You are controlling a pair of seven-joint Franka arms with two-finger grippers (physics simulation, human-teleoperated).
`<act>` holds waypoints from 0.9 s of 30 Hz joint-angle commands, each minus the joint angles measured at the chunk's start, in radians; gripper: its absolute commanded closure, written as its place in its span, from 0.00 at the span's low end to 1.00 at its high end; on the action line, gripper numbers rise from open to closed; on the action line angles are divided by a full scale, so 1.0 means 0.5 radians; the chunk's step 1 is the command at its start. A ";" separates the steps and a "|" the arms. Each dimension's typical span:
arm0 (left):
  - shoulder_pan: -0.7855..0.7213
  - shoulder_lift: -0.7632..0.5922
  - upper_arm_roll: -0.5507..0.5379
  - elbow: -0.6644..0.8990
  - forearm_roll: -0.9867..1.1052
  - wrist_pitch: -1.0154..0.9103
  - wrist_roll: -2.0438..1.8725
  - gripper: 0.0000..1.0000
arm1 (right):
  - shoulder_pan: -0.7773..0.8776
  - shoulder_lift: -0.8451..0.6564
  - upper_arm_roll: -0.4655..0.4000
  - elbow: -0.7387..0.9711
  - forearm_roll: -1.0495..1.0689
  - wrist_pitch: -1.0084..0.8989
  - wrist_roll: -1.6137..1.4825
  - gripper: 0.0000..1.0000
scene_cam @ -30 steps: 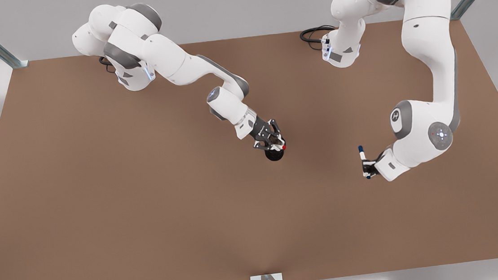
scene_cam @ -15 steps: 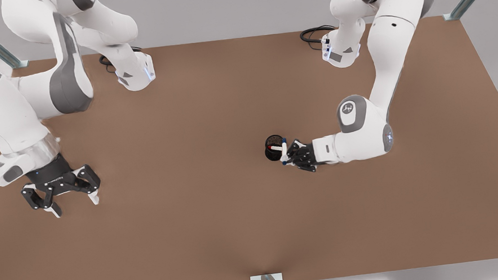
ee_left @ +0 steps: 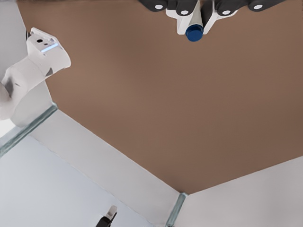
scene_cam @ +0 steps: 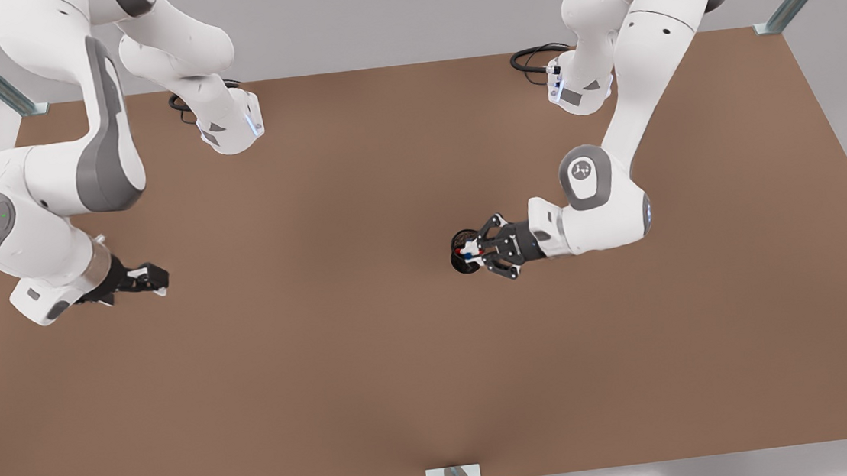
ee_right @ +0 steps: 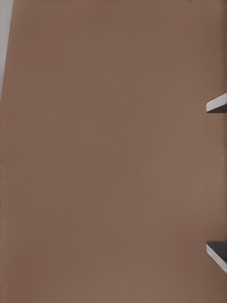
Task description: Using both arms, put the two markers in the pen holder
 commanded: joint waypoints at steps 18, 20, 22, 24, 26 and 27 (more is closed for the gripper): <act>-0.034 -0.059 0.005 -0.424 -0.309 0.073 2.087 0.79 | -0.042 0.014 0.003 0.007 0.106 0.041 0.108 0.00; -0.034 -0.059 0.005 -0.437 -0.309 0.076 2.090 0.79 | -0.042 0.014 0.003 0.007 0.106 0.041 0.108 0.00; -0.031 -0.046 0.005 -0.452 -0.309 0.083 2.124 0.79 | -0.045 0.014 0.003 0.007 0.106 0.041 0.104 0.00; -0.031 -0.031 0.008 -0.452 -0.309 0.083 2.148 0.79 | -0.045 0.014 0.000 0.007 0.106 0.041 0.086 0.00; -0.031 -0.003 0.005 -0.452 -0.309 0.086 2.151 0.79 | -0.045 0.014 0.000 0.007 0.109 0.041 0.083 0.00; -0.034 0.015 0.005 -0.452 -0.312 0.092 2.161 0.79 | -0.045 0.014 0.000 0.007 0.106 0.041 0.083 0.00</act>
